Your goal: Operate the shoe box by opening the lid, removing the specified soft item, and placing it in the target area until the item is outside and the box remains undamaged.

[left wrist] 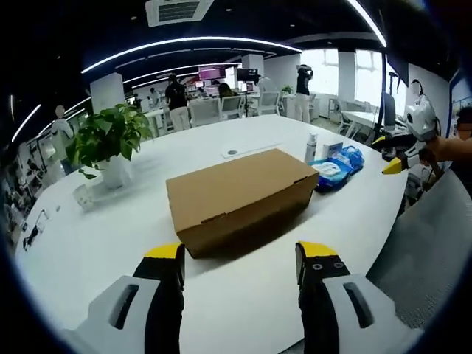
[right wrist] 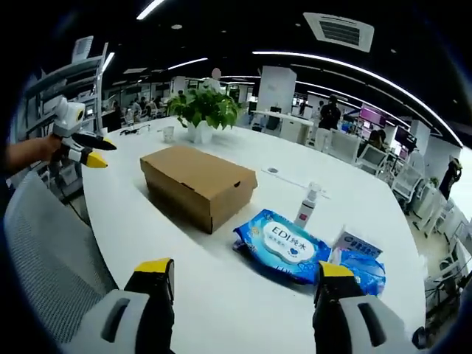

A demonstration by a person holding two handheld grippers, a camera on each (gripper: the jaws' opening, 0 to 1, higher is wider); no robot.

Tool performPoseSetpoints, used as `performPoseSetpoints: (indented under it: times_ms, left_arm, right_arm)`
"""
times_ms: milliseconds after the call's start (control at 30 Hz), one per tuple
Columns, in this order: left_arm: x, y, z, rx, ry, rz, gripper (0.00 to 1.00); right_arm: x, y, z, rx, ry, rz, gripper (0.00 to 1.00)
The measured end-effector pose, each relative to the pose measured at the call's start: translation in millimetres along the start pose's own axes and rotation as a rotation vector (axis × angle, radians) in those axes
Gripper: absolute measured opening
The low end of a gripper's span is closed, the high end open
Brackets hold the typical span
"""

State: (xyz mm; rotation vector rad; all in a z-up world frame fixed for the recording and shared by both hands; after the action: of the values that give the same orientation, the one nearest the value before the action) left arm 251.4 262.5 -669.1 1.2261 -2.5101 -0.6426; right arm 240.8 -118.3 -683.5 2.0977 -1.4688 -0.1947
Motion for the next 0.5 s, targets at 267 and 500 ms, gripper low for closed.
performPoseSetpoints:
  times_ms: [267,500]
  left_arm:
    - [26.0,15,-1.4,0.048,-0.046,0.011,0.83]
    - [35.1,24,8.5,0.057,-0.04,0.005,1.0]
  right_arm:
    - [-2,31,10.5,0.033,-0.031,0.05,0.95]
    - [-1,44,13.7,0.06,-0.039,0.096,0.99]
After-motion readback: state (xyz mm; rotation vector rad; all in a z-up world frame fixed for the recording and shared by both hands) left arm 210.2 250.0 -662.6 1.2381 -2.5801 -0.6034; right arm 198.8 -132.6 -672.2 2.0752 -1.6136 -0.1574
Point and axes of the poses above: the point that each gripper's makers call its tool centre point, and the gripper's own axes: y roughly backward along the fingers, x roughly to its right, z roughly out of its underside, the point moved 4 cm from there along y, roughly backward along the fingers, and after that the axes turned 9 degrees about z, right-handed, at the moved point
